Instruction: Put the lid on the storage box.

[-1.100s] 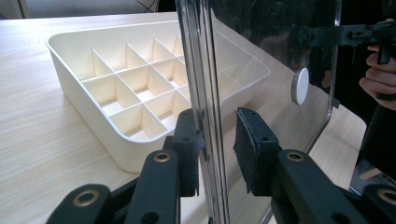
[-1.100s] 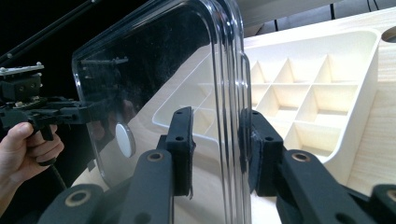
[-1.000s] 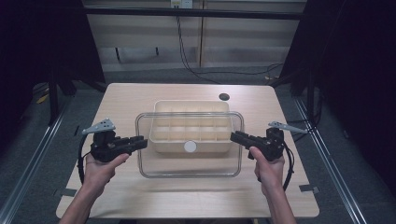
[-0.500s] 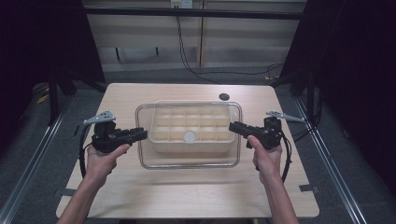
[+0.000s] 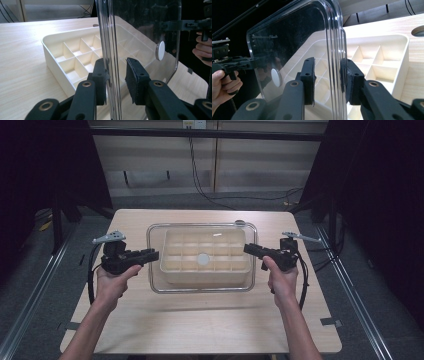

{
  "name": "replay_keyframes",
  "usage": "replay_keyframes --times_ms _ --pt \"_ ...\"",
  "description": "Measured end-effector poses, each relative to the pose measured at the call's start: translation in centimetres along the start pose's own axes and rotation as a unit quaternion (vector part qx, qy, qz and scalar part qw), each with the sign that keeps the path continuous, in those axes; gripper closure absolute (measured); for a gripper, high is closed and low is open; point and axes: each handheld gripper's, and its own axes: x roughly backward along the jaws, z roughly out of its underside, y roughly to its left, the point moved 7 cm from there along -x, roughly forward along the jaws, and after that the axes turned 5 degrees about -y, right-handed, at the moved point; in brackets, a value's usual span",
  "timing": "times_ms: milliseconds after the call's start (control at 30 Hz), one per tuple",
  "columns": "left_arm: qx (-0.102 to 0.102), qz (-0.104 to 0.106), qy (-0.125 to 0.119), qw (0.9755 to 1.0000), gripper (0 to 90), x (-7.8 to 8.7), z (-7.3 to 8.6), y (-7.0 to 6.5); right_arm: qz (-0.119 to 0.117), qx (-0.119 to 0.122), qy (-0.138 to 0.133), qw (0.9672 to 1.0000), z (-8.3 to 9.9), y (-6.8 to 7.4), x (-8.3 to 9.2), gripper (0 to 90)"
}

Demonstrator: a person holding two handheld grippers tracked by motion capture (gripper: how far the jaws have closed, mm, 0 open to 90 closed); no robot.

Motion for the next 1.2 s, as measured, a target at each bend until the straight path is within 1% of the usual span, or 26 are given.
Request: replay_keyframes --times_ms 133,167,200,233,367,433,600,633,700,733,767,1000,1033,1200 --pt "0.000 -0.004 -0.002 1.0000 70.6 -0.4 -0.6 0.4 0.002 -0.001 -0.001 1.0000 -0.7 -0.4 -0.6 65.8" --pt "0.005 -0.005 -0.004 1.0000 70.6 -0.6 -0.8 0.6 0.003 -0.004 -0.001 1.0000 -1.0 -0.6 -0.9 65.6" --pt "0.005 -0.005 -0.004 1.0000 70.5 -0.6 -0.8 0.6 0.003 -0.004 -0.001 1.0000 -1.0 -0.6 -0.9 65.6" --pt "0.005 -0.008 -0.001 1.0000 70.5 -0.7 -0.8 0.9 0.003 -0.004 0.000 1.0000 -1.2 -0.9 -1.3 65.6" --pt "0.007 -0.009 0.000 0.9999 70.5 -0.9 -1.1 1.3 0.003 -0.004 0.002 1.0000 -1.3 -1.0 -1.7 65.6" --pt "0.007 -0.010 0.004 0.9999 70.4 -1.1 -1.5 1.7 0.005 -0.005 0.003 1.0000 -1.5 -1.2 -2.1 65.5" --pt "0.009 -0.011 0.009 0.9999 70.4 -1.6 -2.0 2.2 0.006 -0.006 0.003 1.0000 -2.0 -1.4 -2.6 65.5" --pt "0.010 -0.012 0.010 0.9998 70.4 -1.8 -2.1 2.3 0.010 -0.005 0.004 0.9999 -2.2 -1.6 -2.7 65.4" --pt "0.017 -0.014 0.011 0.9997 70.3 -2.3 -2.2 2.7 0.013 -0.009 0.007 0.9998 -2.4 -2.0 -3.1 65.3" --pt "0.017 -0.014 0.011 0.9997 70.4 -2.3 -2.2 2.7 0.013 -0.009 0.007 0.9998 -2.4 -2.0 -3.1 65.3" --pt "0.015 -0.015 0.014 0.9997 70.3 -2.5 -2.2 2.9 0.016 -0.014 0.009 0.9997 -2.5 -2.4 -3.4 65.2" --pt "0.024 -0.018 0.020 0.9993 70.2 -3.6 -2.6 4.1 0.024 -0.021 0.014 0.9994 -2.8 -3.3 -4.4 64.9" --pt "0.031 -0.018 0.020 0.9992 70.1 -3.9 -2.6 4.3 0.027 -0.024 0.016 0.9992 -3.0 -3.5 -4.7 64.8" --pt "0.036 -0.014 0.023 0.9990 70.0 -4.2 -2.7 4.6 0.026 -0.025 0.020 0.9992 -3.1 -3.9 -4.9 64.9"
